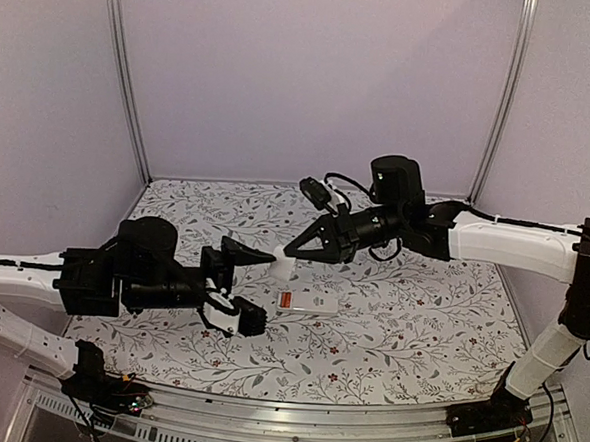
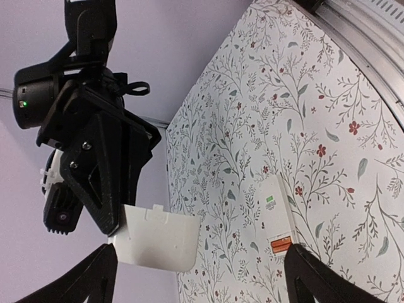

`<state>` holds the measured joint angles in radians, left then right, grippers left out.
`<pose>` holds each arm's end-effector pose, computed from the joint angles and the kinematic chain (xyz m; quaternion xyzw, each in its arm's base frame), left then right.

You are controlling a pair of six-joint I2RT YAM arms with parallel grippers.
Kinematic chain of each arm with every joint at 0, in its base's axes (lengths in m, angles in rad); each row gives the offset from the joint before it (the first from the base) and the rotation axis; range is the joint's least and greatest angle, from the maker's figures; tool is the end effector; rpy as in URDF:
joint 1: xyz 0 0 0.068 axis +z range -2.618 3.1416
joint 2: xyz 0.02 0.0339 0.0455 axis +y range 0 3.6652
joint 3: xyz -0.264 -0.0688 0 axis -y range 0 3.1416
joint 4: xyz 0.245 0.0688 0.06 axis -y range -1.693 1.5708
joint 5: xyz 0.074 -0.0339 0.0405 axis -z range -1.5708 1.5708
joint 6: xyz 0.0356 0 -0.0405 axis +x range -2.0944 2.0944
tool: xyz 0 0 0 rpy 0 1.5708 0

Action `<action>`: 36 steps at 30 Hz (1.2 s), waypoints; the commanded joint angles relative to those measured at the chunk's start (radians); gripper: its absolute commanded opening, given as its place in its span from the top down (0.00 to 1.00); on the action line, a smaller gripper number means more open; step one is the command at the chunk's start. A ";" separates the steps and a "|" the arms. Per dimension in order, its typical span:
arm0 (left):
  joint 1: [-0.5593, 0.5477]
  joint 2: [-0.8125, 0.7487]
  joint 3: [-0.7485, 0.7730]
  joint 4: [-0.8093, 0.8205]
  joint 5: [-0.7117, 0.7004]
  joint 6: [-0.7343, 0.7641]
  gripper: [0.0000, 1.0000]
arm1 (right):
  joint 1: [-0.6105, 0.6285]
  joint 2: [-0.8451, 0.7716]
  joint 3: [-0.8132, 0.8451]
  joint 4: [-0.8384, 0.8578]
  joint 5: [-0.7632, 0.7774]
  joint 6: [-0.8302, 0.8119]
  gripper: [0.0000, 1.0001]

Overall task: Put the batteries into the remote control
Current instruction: Pass from the right arm to the left

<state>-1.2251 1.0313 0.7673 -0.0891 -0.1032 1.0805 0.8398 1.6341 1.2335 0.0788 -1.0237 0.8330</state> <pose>0.0845 -0.2238 0.2962 0.7367 0.3595 0.0009 0.5727 0.2267 0.2984 0.3074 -0.2888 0.7063 0.6446 0.0467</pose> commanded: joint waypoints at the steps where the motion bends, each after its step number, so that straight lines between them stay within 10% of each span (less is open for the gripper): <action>1: -0.016 -0.008 0.012 0.031 -0.018 0.064 0.08 | 0.015 0.020 -0.019 0.050 -0.036 0.060 1.00; 36: 0.045 0.058 0.061 0.012 -0.031 0.113 0.38 | 0.054 0.051 -0.020 0.089 -0.089 0.086 1.00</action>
<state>-1.1946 1.0855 0.8028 -0.0673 -0.1459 1.1934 0.8875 1.6581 1.2140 0.1440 -1.0946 0.9062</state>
